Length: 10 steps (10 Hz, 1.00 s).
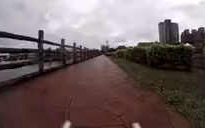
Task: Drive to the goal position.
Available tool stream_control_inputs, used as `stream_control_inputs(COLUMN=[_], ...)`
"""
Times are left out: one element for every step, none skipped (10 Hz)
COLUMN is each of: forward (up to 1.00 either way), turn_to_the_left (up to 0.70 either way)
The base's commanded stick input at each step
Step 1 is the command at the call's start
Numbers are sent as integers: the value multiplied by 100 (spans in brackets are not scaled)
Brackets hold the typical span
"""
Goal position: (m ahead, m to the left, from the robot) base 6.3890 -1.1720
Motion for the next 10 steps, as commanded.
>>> stream_control_inputs(forward=[50, 50, 50, 50, 50, 50, 50, 50, 50, 50], turn_to_the_left=[0, 0, 0, 0, 0, 0, 0, 0, 0, 0])
